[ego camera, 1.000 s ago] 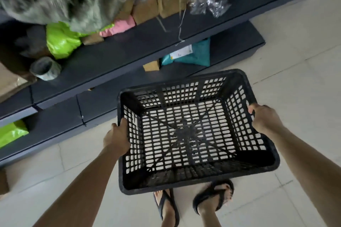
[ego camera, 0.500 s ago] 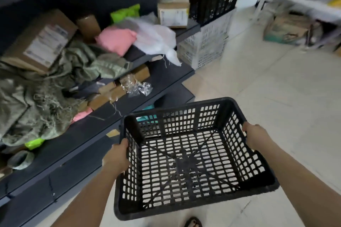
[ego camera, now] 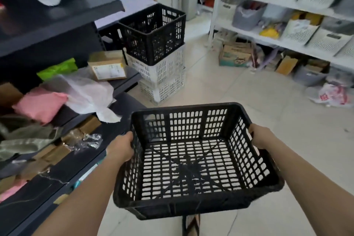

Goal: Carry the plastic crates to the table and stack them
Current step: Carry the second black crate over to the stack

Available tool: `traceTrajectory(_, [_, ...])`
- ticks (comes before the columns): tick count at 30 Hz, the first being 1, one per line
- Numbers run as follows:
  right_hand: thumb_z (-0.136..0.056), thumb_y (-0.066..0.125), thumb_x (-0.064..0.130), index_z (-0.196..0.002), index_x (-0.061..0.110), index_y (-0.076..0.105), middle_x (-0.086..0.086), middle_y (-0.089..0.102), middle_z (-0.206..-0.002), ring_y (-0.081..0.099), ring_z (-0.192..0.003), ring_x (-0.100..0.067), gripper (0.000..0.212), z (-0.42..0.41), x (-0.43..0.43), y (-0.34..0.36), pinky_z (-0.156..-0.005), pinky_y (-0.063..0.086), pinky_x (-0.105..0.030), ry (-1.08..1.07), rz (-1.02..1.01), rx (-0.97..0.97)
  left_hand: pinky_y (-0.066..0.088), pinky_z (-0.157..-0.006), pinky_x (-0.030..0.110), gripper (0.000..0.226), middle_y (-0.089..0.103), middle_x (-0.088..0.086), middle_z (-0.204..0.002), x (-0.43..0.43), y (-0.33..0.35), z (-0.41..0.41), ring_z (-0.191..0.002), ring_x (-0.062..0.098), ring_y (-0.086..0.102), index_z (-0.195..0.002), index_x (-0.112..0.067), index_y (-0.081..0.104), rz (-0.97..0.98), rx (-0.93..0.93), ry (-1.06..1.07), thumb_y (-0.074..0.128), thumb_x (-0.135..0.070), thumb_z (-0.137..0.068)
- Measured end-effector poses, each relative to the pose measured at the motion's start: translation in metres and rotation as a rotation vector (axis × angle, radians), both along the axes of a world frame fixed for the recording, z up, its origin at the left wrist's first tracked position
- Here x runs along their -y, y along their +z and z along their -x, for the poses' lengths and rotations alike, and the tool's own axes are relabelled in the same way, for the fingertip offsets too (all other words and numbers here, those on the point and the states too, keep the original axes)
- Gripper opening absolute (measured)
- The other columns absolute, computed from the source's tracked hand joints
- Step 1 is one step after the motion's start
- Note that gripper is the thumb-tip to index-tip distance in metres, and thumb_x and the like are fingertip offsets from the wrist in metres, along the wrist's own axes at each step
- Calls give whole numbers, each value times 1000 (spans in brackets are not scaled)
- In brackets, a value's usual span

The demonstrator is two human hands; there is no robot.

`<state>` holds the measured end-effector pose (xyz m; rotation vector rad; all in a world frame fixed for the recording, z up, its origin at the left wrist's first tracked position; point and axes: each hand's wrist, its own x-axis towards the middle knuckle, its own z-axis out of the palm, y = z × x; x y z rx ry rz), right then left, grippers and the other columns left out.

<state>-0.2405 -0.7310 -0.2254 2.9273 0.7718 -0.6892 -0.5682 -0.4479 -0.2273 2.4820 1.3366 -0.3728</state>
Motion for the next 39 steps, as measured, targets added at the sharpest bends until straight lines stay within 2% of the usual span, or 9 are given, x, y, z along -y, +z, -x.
traceTrajectory(7, [-84, 49, 2, -119, 8, 54, -17, 61, -122, 56, -114, -33, 37, -128, -20, 44, -88, 46, -30, -20, -36, 22, 50, -70, 40, 28, 57, 10, -98, -35, 32, -137, -89, 34, 59, -111, -19, 51, -23, 57, -36, 57, -16, -83])
traceTrajectory(11, [-84, 51, 4, -119, 7, 55, -17, 61, -121, 56, -114, -33, 35, -203, -43, 69, -85, 46, -31, 24, -38, 32, 51, -71, 38, 30, 63, 14, -109, -57, 49, -210, -96, 35, 62, -112, -19, 53, -44, 63, -27, 59, -18, -82])
traceTrajectory(14, [-84, 48, 1, -119, 4, 56, -15, 60, -108, 59, -111, -33, 36, -261, -70, 88, -77, 47, -31, 111, 3, 30, 55, -77, 39, 30, 63, 12, -111, -75, 60, -260, -99, 33, 62, -113, -22, 54, -47, 46, 7, 60, -21, -83])
traceTrajectory(19, [-85, 49, 1, -117, 3, 60, -16, 63, -116, 61, -110, -32, 34, -354, -126, 119, -89, 50, -35, 246, 0, 43, 57, -81, 40, 33, 62, 9, -118, -104, 83, -329, -102, 30, 62, -122, -23, 54, -52, 34, 103, 51, -17, -89])
traceTrajectory(25, [-82, 51, 1, -110, 9, 63, -15, 63, -119, 60, -110, -30, 31, -445, -220, 146, -90, 48, -32, 317, -132, 82, 57, -80, 37, 32, 61, 10, -118, -149, 120, -389, -103, 30, 61, -118, -22, 55, -67, 29, 254, 52, -13, -87])
traceTrajectory(30, [-82, 54, 6, -106, 11, 64, -12, 65, -116, 60, -108, -29, 26, -501, -329, 169, -90, 47, -31, 412, -292, 135, 57, -71, 35, 28, 61, 9, -114, -222, 149, -421, -96, 27, 59, -113, -20, 59, -92, 40, 340, 56, -14, -86])
traceTrajectory(34, [-79, 53, 9, -98, 16, 65, -11, 67, -110, 60, -105, -30, 23, -536, -413, 197, -90, 49, -33, 439, -394, 200, 51, -44, 27, 19, 58, 12, -100, -287, 192, -436, -77, 28, 62, -98, -21, 59, -48, 98, 438, 61, -12, -81])
traceTrajectory(36, [-79, 51, 9, -97, 17, 64, -12, 67, -110, 60, -105, -30, 24, -553, -456, 212, -89, 50, -34, 450, -446, 210, 53, -50, 29, 19, 59, 10, -97, -319, 211, -443, -74, 25, 60, -96, -19, 61, -85, 146, 461, 64, -11, -79])
traceTrajectory(39, [-79, 50, 9, -101, 17, 64, -14, 65, -112, 59, -108, -32, 27, -574, -519, 232, -91, 49, -35, 518, -486, 216, 54, -73, 36, 20, 62, 12, -107, -357, 238, -457, -85, 27, 56, -97, -18, 61, -161, 154, 483, 68, -11, -80])
